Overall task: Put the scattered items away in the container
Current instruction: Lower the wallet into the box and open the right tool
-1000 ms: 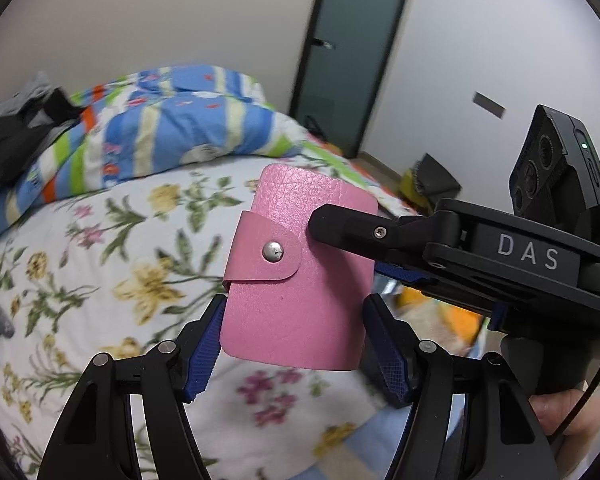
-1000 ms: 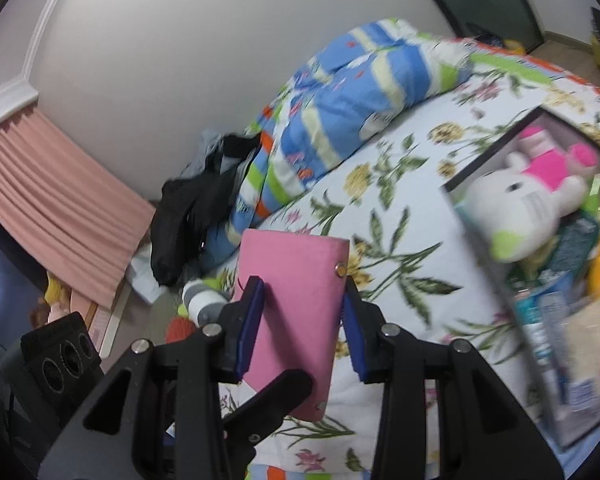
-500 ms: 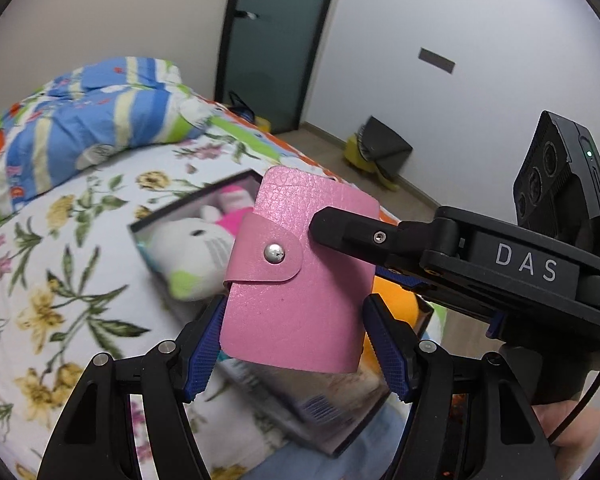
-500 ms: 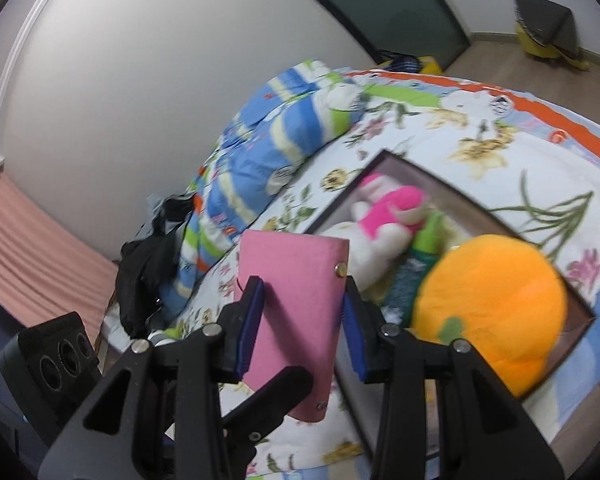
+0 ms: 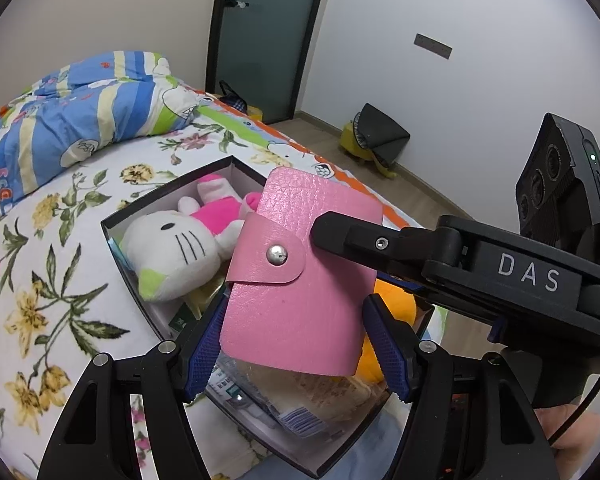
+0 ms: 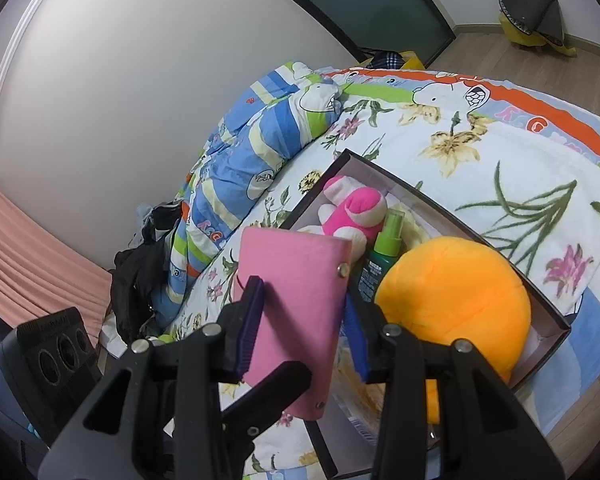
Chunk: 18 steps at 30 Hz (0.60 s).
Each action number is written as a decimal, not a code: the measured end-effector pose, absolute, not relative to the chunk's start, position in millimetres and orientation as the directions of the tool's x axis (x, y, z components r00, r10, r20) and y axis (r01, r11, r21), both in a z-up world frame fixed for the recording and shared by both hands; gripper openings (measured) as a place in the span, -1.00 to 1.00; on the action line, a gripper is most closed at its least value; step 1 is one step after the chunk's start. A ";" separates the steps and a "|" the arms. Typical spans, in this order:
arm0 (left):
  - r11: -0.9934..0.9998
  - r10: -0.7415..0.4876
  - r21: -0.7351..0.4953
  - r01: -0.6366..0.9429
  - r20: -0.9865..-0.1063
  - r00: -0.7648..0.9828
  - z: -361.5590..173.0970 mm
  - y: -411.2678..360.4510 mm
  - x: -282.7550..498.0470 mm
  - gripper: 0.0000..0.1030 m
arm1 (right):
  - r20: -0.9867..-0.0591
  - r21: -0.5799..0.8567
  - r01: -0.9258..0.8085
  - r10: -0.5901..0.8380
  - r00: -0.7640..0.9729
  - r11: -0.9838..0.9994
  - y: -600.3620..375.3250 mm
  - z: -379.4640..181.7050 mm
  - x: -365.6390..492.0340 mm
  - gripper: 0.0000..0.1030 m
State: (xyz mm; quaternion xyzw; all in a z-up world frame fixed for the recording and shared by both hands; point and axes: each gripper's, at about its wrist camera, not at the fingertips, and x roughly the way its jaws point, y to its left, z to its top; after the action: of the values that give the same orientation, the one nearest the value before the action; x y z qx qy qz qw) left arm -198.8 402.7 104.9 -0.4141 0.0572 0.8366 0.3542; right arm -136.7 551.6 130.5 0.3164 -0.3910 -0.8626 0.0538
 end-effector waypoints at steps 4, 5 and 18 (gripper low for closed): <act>-0.745 0.546 -0.199 -0.636 -0.731 -0.410 104.5 401.6 -200.5 0.34 | -0.524 0.687 -0.161 -0.329 -0.786 -0.709 549.4 130.3 -139.7 -0.10; -0.754 0.536 -0.185 -0.630 -0.728 -0.428 105.6 401.1 -200.4 0.34 | -0.539 0.671 -0.173 -0.315 -0.781 -0.721 548.1 130.3 -140.2 0.05; -0.823 0.420 -0.063 -0.565 -0.736 -0.530 111.9 387.3 -197.2 0.61 | -0.578 0.597 -0.252 -0.191 -0.793 -0.761 543.6 138.4 -129.8 1.00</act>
State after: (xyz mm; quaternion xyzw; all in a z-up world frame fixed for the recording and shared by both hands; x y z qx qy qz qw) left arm -197.2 387.3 111.9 -0.3934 0.0917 0.8698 0.2832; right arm -129.8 543.6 138.4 0.3213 -0.3449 -0.8818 -0.0171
